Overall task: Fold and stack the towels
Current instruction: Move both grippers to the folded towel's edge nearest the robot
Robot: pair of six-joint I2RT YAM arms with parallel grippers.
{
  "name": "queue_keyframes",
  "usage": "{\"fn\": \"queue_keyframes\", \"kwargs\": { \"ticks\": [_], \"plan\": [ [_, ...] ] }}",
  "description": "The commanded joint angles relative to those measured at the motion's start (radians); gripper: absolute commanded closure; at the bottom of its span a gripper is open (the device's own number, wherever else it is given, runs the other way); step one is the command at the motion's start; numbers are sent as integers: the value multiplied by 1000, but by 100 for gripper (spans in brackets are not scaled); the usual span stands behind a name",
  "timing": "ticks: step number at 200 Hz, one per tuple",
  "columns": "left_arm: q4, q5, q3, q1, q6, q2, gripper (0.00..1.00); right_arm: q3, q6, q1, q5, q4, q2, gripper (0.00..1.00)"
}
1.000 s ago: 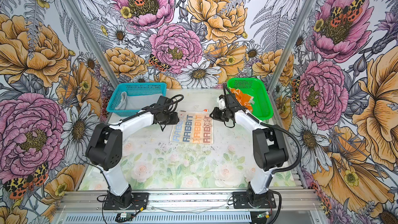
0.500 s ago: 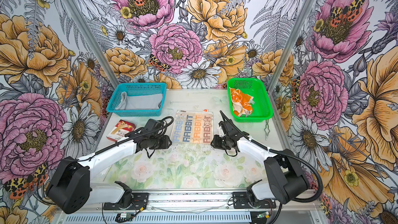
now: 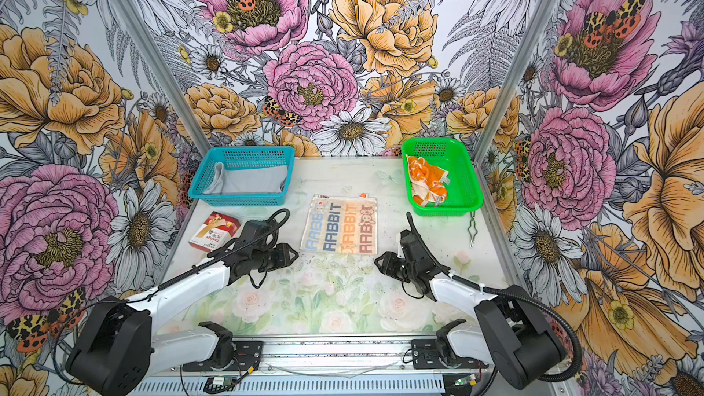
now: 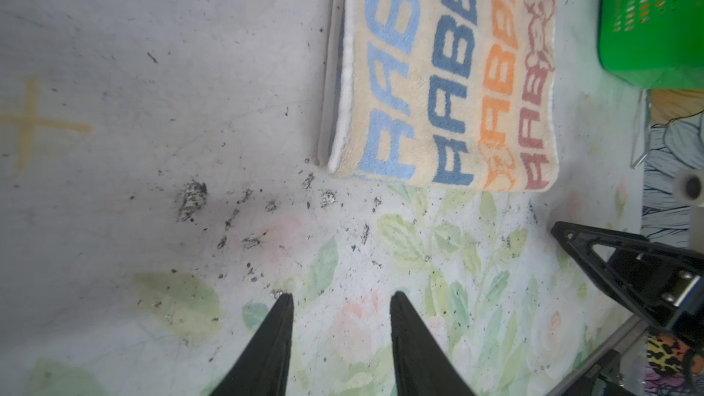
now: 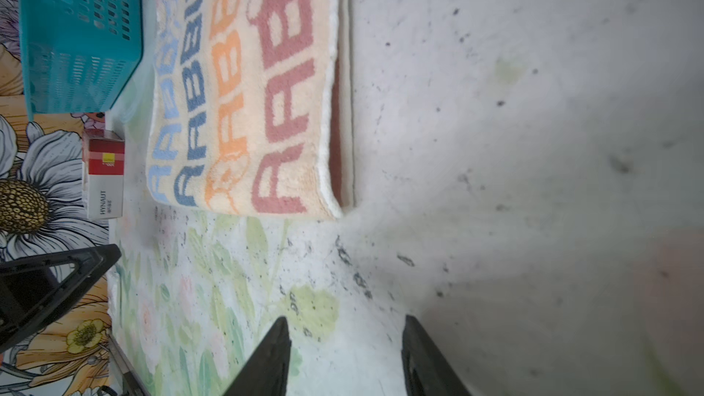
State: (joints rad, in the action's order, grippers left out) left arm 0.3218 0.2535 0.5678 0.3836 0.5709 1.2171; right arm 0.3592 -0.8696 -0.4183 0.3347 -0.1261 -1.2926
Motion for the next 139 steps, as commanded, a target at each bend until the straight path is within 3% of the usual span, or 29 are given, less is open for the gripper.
{"fn": "queue_keyframes", "kwargs": {
  "ticks": [1,37,70,139],
  "plan": [
    [-150,110,-12,-20,60,36,56,15,-77,3,17,-229,-84,51],
    [-127,91,27,-37,73,119,56,37,-122,3,-7,-272,-167,52],
    [-143,76,40,-53,93,184,55,47,-127,1,-85,-173,-124,52],
    [-196,74,96,-60,86,309,55,98,-101,1,-91,-52,-128,53]
  ]
}}
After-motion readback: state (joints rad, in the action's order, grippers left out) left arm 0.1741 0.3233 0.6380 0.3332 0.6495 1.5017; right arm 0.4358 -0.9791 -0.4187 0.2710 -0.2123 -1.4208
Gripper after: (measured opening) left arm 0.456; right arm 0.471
